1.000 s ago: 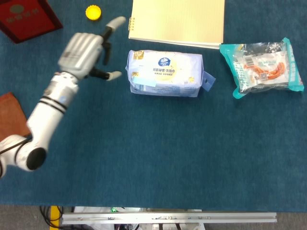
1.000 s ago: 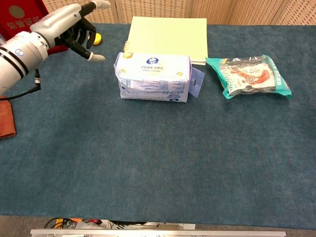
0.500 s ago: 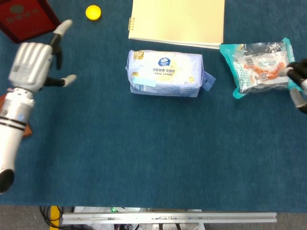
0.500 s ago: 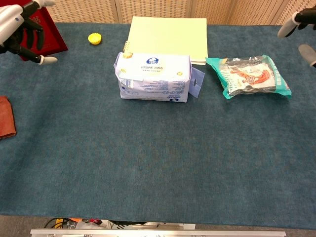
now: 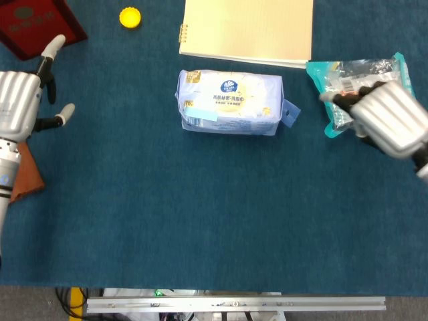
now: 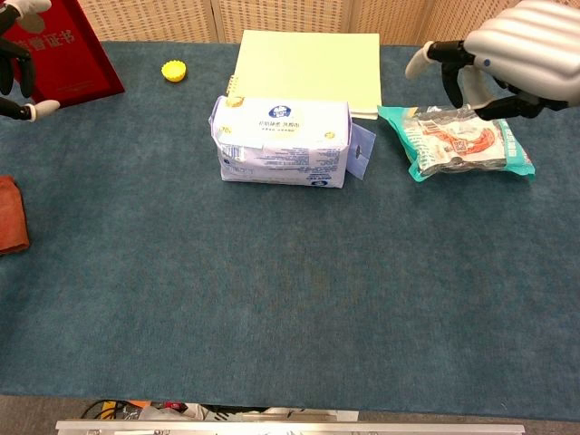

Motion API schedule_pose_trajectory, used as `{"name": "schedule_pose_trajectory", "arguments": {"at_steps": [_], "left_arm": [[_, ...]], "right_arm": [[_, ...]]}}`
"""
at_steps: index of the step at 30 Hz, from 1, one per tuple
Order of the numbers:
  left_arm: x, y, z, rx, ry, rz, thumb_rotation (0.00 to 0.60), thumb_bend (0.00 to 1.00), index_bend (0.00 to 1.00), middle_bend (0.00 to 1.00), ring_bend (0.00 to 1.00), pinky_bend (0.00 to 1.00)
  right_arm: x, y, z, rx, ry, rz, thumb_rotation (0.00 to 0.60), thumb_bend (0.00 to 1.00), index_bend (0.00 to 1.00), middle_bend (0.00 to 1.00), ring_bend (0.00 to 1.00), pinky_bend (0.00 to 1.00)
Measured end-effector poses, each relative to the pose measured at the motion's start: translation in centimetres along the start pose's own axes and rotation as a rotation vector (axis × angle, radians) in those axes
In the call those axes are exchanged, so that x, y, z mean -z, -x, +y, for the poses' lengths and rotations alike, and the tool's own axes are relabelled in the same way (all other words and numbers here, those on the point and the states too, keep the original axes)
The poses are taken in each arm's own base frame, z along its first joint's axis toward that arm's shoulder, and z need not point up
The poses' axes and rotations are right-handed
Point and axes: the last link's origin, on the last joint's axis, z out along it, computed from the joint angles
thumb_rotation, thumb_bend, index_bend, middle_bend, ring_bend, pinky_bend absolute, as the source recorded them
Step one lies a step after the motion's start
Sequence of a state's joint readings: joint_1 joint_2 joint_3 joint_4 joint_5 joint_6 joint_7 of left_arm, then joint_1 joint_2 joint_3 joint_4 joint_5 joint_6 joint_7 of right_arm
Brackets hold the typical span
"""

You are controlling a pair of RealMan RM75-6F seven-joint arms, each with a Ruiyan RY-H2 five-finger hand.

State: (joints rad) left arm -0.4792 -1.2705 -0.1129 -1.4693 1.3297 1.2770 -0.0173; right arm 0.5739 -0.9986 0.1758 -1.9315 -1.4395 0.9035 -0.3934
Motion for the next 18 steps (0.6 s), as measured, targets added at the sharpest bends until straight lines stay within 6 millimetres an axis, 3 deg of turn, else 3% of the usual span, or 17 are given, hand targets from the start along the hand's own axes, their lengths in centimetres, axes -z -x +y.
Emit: {"name": "schedule_pose_trajectory", "arguments": {"at_steps": [3,7,18], "left_arm": [[0.6,0.1,-0.1,-0.007,0.002,-0.025,0.600,0.23,0.00,0.67,0.66,0.78],[1.4,0.3,-0.3,-0.003,0.000,-0.044,0.600,0.23,0.00,0.67,0.66,0.78],[2.1,0.5,-0.7,0.021,-0.018,-0.056,0.600,0.23,0.00,0.67,0.66,0.78]], "right_arm": [[-1.3,-0.3,-0.6,-0.018,-0.020,-0.037,0.600,1.00,0.24,0.89,0.86,0.87],[-3.1,-0.7,-1.6,-0.045,-0.043,-0.079,0.600,1.00,0.24,0.98,0.98,0.96],[-7.9,-0.8,-5.2,-0.128,-0.114,-0.195,0.600,1.00,0.24,1.00,1.00,1.00]]}}
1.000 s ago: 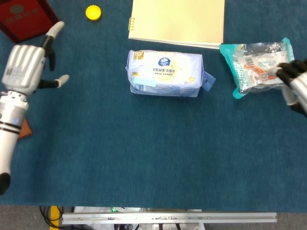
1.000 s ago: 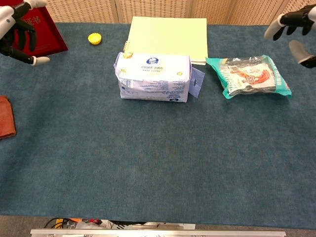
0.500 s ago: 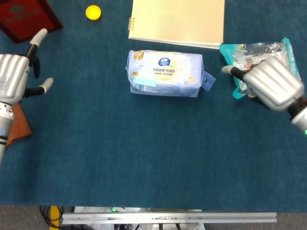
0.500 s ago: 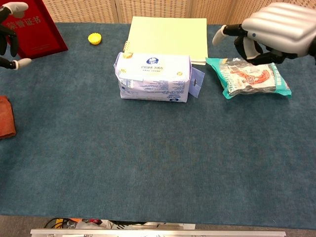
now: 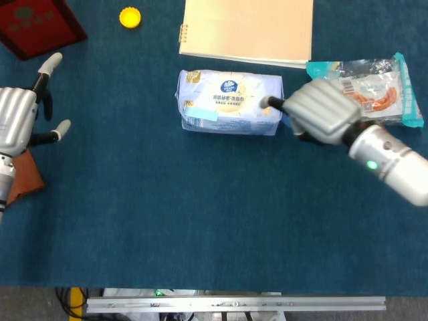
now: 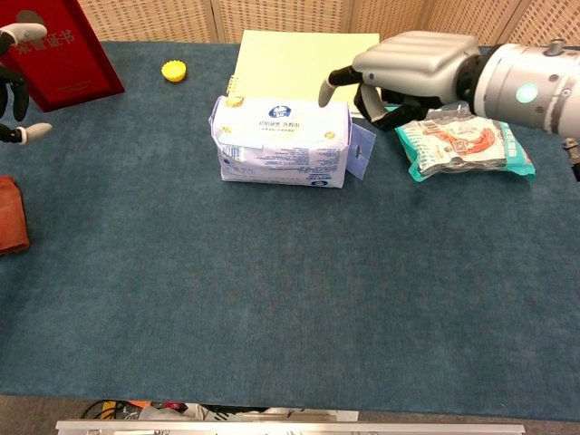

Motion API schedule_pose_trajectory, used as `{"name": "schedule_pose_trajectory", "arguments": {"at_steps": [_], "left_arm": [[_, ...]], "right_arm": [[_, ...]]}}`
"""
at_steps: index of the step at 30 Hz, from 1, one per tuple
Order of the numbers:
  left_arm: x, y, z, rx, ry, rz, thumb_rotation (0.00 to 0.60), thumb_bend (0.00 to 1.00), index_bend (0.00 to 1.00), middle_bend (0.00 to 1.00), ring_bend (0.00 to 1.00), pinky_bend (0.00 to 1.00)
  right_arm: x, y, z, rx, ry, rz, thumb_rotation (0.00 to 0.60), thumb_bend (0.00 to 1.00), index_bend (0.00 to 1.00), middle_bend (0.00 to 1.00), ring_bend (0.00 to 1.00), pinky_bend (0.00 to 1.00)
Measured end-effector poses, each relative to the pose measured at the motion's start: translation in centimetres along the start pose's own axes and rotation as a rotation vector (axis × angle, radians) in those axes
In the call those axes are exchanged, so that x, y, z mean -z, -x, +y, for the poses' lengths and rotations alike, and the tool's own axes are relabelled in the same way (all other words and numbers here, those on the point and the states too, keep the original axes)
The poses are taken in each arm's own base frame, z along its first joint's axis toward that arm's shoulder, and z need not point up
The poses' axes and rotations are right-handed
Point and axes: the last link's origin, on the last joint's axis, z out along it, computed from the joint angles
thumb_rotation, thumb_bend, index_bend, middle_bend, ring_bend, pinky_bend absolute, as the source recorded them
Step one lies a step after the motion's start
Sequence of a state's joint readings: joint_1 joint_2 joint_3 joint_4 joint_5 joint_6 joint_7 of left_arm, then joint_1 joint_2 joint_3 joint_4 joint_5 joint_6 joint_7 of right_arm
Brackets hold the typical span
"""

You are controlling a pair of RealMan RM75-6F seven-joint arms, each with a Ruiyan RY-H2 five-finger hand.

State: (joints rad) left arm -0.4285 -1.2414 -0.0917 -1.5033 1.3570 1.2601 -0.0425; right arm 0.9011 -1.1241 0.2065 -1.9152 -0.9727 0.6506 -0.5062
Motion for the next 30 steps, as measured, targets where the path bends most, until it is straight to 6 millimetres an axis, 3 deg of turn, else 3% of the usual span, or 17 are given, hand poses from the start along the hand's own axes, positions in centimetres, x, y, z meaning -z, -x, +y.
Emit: {"name": "schedule_pose_trajectory", "arguments": {"at_steps": [15,23,30], "left_arm": [[0.4,0.1,-0.6,0.011,-0.033,0.000,0.600,0.23,0.00,0.66,0.66,0.78],[0.6,0.1,-1.2,0.025,-0.047,0.004,0.600,0.23,0.00,0.66,0.66,0.78],[0.9,-0.1,-1.7,0.034,-0.061,0.014,0.600,0.23,0.00,0.66,0.66,0.78]], "right_arm": [[-6.9,0.3,-5.2,-0.059,-0.052,-0.113,0.600,1.00,0.24,1.00,1.00,1.00],[-10.0,0.5,-6.9,-0.067,-0.045,-0.113,0.600,1.00,0.24,1.00,1.00,1.00],[-10.8,0.6,-7.1,-0.066,-0.033,-0.106,0.600,1.00,0.24,1.00,1.00,1.00]]}}
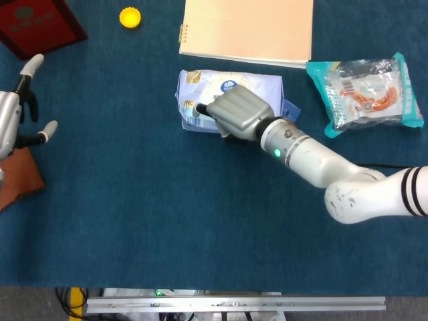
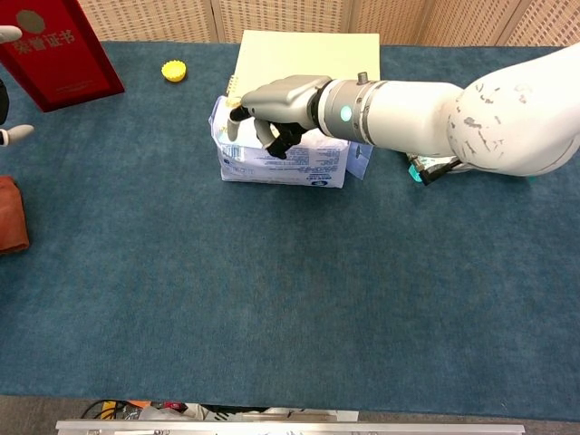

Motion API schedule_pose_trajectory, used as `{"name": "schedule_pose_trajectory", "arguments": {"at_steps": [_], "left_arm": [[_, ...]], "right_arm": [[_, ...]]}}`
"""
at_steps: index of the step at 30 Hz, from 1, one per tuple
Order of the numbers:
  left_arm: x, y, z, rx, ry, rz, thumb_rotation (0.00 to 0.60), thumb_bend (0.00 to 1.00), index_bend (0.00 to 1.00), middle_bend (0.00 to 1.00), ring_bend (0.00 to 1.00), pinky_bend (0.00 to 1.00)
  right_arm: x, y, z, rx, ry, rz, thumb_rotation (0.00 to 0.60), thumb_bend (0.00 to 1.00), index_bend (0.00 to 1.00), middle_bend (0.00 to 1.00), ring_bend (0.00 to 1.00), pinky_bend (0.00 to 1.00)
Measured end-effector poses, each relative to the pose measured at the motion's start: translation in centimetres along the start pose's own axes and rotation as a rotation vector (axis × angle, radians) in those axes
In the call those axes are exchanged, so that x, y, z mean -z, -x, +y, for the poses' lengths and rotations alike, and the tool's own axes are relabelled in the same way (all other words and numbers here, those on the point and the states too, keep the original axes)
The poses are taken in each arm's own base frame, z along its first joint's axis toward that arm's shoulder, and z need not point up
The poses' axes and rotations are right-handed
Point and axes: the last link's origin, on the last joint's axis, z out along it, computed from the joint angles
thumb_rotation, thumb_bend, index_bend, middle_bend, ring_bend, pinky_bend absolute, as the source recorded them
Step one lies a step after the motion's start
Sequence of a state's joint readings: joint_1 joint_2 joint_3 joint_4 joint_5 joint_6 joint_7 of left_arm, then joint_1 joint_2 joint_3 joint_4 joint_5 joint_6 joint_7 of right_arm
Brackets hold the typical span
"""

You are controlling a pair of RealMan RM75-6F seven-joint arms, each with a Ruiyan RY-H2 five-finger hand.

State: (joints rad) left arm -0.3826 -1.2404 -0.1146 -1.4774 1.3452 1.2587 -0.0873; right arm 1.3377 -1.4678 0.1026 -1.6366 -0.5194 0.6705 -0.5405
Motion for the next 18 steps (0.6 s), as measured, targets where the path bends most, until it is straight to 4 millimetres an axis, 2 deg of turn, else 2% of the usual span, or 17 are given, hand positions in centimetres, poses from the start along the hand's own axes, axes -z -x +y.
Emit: {"name": "schedule_pose_trajectory", "arguments": {"at_steps": [18], "left_arm": [[-0.2,-0.1,0.1,0.008,-0.003,0.002,0.600,0.23,0.00,0.66,0.66,0.78]], "right_arm": [[-1.8,-0.5,-0.6,-0.013,0.003,0.010,0.600,1.00,0.24,1.00,1.00,1.00]]}}
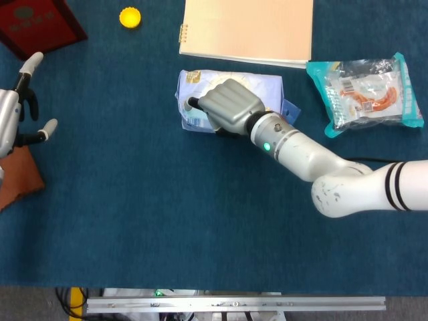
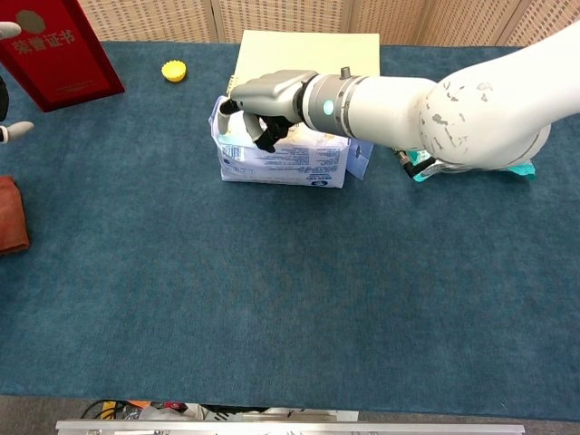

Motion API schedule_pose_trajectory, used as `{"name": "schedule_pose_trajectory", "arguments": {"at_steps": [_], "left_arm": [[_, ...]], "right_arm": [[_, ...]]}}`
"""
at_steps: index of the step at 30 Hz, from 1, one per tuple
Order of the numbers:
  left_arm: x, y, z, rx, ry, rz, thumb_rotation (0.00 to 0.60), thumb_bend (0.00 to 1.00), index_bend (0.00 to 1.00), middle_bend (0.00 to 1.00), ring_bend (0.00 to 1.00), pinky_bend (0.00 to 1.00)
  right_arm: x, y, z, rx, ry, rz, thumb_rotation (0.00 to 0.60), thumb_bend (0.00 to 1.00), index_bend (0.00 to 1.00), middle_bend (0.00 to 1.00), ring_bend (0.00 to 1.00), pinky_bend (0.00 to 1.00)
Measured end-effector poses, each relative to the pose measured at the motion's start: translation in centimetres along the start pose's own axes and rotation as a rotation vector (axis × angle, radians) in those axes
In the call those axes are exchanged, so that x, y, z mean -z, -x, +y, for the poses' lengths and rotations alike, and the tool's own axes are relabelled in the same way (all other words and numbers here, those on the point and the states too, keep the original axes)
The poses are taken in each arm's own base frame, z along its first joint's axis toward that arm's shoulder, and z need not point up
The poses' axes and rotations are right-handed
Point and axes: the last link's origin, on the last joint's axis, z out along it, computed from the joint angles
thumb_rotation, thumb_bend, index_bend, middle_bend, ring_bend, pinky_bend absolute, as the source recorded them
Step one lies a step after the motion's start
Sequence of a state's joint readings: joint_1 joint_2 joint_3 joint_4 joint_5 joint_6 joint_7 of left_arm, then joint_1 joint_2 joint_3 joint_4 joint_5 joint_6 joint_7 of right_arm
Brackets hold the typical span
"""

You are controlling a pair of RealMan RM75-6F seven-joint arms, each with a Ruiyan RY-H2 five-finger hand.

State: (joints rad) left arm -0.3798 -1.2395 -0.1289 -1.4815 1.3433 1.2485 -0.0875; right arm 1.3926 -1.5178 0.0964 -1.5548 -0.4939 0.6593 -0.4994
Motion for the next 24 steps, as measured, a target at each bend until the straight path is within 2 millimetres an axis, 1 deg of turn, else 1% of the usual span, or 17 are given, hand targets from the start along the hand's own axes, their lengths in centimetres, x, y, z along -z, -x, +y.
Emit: {"name": "schedule_pose_trajectory", "arguments": {"at_steps": [14,24], "left_arm": [[0.0,-0.1,-0.4,0.010,-0.010,0.002,0.600,0.23,0.00,0.66,0.66,0.78],[0.0,-0.1,-0.5,0.013,-0.009,0.002,0.600,0.23,0.00,0.66,0.66,0.78]], "right_arm": [[-1.2,0.2,-1.0,0.012,0.003,-0.020,0.600,1.00,0.24,1.00,1.00,1.00],[-0.8,-0.3,-1.2,0.005,-0.003,-0.002,0.600,1.00,0.24,1.00,1.00,1.00]]}}
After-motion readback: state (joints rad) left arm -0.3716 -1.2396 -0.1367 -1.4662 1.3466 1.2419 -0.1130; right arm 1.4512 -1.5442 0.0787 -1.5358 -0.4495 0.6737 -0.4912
